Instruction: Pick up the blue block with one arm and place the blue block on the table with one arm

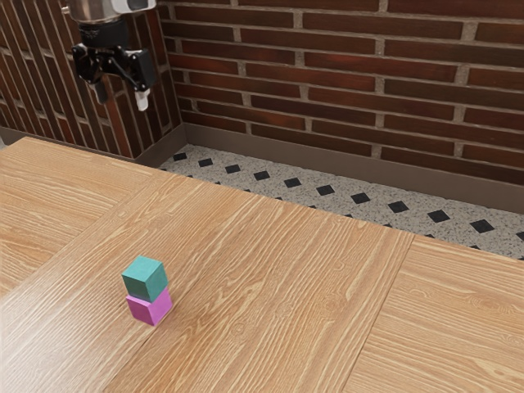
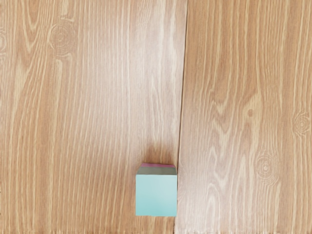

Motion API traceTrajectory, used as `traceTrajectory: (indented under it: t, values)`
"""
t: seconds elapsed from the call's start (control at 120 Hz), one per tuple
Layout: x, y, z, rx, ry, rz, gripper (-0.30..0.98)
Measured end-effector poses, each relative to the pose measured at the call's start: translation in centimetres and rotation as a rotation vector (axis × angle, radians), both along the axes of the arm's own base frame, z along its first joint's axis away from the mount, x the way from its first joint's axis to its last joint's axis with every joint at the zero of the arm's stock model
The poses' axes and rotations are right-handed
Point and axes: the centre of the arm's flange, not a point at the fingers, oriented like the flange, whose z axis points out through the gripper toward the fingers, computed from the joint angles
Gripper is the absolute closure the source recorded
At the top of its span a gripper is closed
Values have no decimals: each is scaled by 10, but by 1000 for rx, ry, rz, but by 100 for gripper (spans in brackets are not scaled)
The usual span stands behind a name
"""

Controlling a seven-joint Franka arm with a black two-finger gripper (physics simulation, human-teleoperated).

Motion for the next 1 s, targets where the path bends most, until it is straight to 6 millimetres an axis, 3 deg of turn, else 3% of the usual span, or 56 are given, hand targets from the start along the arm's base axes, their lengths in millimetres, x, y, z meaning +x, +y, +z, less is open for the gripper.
traceTrajectory:
  t: [0.233,0.308,0.383,0.575,0.708,0.75,0.808,0.917,1.0]
  values:
    - [-5,4,1,2,32,16,0]
    - [-27,-4,77,10,-109,6,0]
    - [-42,-14,106,6,-148,-12,0]
    - [-49,-40,109,-1,-115,-57,0]
    - [-50,-43,105,-2,-93,-61,0]
    - [-47,-40,101,0,-84,-53,0]
    - [-41,-36,78,0,-54,-47,0]
    - [-35,-35,-20,-4,67,-45,0]
    - [-43,-57,-72,4,100,-88,0]
